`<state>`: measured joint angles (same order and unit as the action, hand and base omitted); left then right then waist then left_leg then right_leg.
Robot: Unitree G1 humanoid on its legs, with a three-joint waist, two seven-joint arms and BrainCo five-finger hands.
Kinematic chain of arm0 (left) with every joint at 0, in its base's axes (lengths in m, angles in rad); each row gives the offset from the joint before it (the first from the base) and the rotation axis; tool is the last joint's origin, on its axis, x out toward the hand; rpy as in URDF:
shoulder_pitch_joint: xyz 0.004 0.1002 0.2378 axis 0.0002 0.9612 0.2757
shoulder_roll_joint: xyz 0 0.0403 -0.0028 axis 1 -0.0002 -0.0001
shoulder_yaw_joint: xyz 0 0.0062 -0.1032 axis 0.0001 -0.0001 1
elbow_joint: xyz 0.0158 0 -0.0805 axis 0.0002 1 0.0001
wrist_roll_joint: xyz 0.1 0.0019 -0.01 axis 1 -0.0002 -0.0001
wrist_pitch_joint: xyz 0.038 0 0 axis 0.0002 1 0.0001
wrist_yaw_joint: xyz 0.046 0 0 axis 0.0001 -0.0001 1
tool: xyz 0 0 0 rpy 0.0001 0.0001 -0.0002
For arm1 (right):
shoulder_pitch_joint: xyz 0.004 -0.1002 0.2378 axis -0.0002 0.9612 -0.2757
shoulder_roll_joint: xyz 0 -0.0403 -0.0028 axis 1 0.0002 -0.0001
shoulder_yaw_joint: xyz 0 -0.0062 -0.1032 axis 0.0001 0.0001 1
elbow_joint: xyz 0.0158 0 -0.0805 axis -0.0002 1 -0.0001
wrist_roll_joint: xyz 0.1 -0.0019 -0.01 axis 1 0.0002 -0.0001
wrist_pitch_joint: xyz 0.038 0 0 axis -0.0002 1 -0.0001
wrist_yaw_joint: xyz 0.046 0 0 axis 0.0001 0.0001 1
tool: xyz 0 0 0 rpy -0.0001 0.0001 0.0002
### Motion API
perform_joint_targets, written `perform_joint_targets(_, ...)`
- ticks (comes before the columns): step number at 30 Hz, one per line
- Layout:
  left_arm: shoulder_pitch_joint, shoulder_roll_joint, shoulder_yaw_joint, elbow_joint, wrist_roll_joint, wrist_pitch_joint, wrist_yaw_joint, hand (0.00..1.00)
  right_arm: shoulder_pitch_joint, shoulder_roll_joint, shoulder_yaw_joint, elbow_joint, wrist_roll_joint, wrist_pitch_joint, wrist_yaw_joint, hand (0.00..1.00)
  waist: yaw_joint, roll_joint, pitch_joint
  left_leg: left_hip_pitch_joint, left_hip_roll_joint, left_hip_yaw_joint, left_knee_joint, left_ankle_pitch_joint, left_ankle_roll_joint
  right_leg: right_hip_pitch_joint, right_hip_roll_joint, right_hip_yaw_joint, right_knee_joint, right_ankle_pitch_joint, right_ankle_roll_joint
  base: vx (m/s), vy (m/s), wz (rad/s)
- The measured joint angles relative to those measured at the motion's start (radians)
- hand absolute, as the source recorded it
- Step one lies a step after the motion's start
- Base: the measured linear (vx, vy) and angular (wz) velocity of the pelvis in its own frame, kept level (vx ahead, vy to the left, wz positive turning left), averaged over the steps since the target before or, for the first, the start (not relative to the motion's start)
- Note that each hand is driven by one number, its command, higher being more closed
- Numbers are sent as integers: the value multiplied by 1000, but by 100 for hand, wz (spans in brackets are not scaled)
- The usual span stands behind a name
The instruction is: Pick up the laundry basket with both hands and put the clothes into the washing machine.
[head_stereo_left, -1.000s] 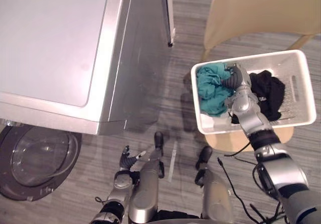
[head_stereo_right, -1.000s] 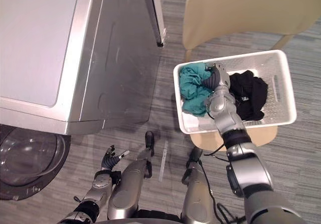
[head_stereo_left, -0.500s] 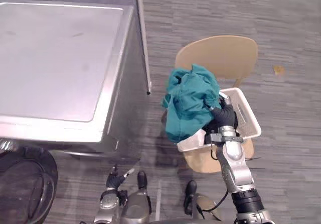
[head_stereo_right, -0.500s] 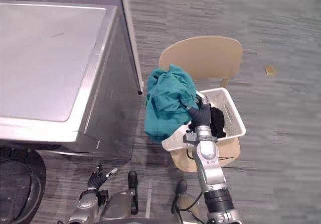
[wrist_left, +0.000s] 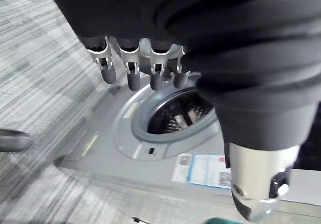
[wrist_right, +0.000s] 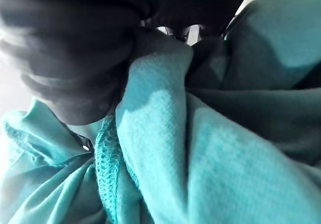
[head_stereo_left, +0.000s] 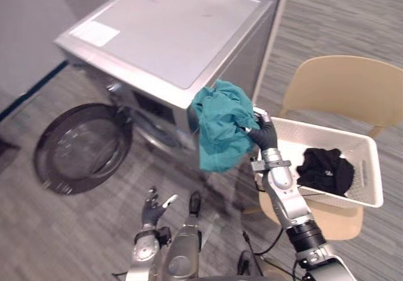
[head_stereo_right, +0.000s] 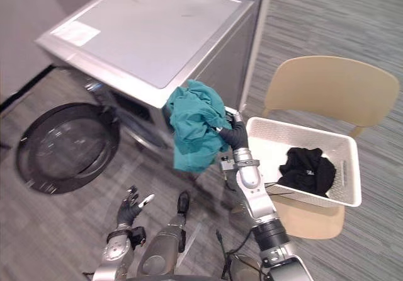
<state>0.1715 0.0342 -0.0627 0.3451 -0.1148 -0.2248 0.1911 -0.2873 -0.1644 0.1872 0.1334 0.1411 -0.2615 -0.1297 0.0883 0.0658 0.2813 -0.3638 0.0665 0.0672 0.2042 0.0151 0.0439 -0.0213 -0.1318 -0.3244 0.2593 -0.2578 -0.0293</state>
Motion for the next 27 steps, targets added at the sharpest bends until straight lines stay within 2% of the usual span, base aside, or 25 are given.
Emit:
perform_joint_targets(1, 9, 0, -2, -43, 0, -4, -7, 0, 1, -5, 1, 0, -11, 0, 0, 100, -1, 7, -7, 24, 0, 32, 81, -5, -9, 0, -13, -18, -35, 40, 5, -170, -27, 52)
perform_joint_targets(2, 16, 0, -7, -94, 0, -18, -15, 0, 2, -12, 6, 0, -30, 1, 2, 100, -3, 17, -13, 69, 15, 35, 154, -35, -35, 5, -11, -44, -58, 68, 8, -144, -3, 52)
perform_joint_targets(4, 4, 0, -27, -145, 0, -35, -17, 0, 2, -17, 12, 0, -48, 1, 4, 100, -17, 36, -29, 171, 38, 36, 146, -61, -64, 14, -10, -91, -75, 88, 12, -100, 60, 77)
perform_joint_targets(6, -33, 1, -72, -187, 2, -50, -17, 0, 4, -23, 7, -2, -65, 1, 4, 100, -30, 62, -54, 279, 44, 13, -13, -56, -97, 17, -7, -156, -94, 105, 32, -64, 104, 110)
perform_joint_targets(7, -72, 1, -108, -201, 10, -61, -17, 0, 4, -31, 0, -2, -85, 2, 4, 100, -38, 75, -69, 316, 45, -27, -135, -32, -132, 14, -2, -207, -103, 114, 45, -58, 143, 99)
perform_joint_targets(8, -96, 2, -125, -209, 15, -65, -16, 0, 4, -30, -3, -2, -99, 2, 3, 100, -38, 76, -73, 321, 48, -44, -176, -30, -135, 14, -1, -233, -104, 118, 51, -59, 181, 106)
perform_joint_targets(9, -125, 11, -140, -226, 26, -67, -15, 0, 5, -19, -1, -1, -119, 5, 4, 100, -36, 64, -79, 327, 46, -53, -212, -29, -136, 14, -4, -253, -105, 124, 61, -28, 158, 60)
perform_joint_targets(10, -137, 26, -145, -236, 41, -68, -14, 0, 7, -3, 3, 0, -131, 10, 4, 100, -19, 41, -86, 326, 32, -59, -216, -22, -129, 15, -15, -253, -110, 134, 73, -6, 187, 46)
perform_joint_targets(11, -139, 52, -149, -259, 50, -68, -9, 0, 6, 18, 33, 1, -152, 11, 9, 100, -15, 14, -101, 328, 8, -67, -212, -21, -128, 30, -29, -253, -123, 141, 87, 16, 152, 28)
perform_joint_targets(13, -149, 82, -169, -274, 52, -73, 0, 0, 3, 41, 68, 2, -157, 11, 17, 100, -14, -3, -112, 330, -15, -67, -200, -21, -127, 53, -44, -249, -142, 153, 105, 18, 123, 28)
perform_joint_targets(16, -158, 101, -177, -284, 75, -79, 8, 0, -31, 64, 142, 47, -161, 11, 40, 100, -13, -8, -123, 335, -37, -66, -193, -17, -122, 84, -51, -234, -196, 188, 113, -9, 101, 10)
perform_joint_targets(19, -187, 107, -221, -283, 105, -78, 9, 0, -38, 81, 187, 80, -160, 15, 47, 100, 2, -8, -124, 347, -37, -63, -192, -12, -116, 105, -41, -221, -227, 208, 111, -37, 19, -6)
perform_joint_targets(20, -201, 107, -237, -283, 123, -78, 10, 100, -38, 80, 200, 86, -157, 18, 50, 100, 6, -7, -127, 348, -33, -64, -193, -9, -114, 107, -36, -221, -228, 211, 108, -52, -22, -1)
perform_joint_targets(26, -250, 109, -260, -213, 142, -67, 35, 100, -38, 86, 256, 87, -109, 34, 52, 100, 6, -10, -159, 370, 2, -66, -217, 17, -120, 118, 8, -199, -249, 228, 82, -74, -62, -9)
perform_joint_targets(27, -255, 109, -260, -210, 146, -66, 39, 100, -38, 86, 262, 87, -103, 36, 52, 0, 6, -9, -160, 380, 4, -66, -229, 20, -122, 122, 15, -198, -253, 230, 78, -103, -80, -5)
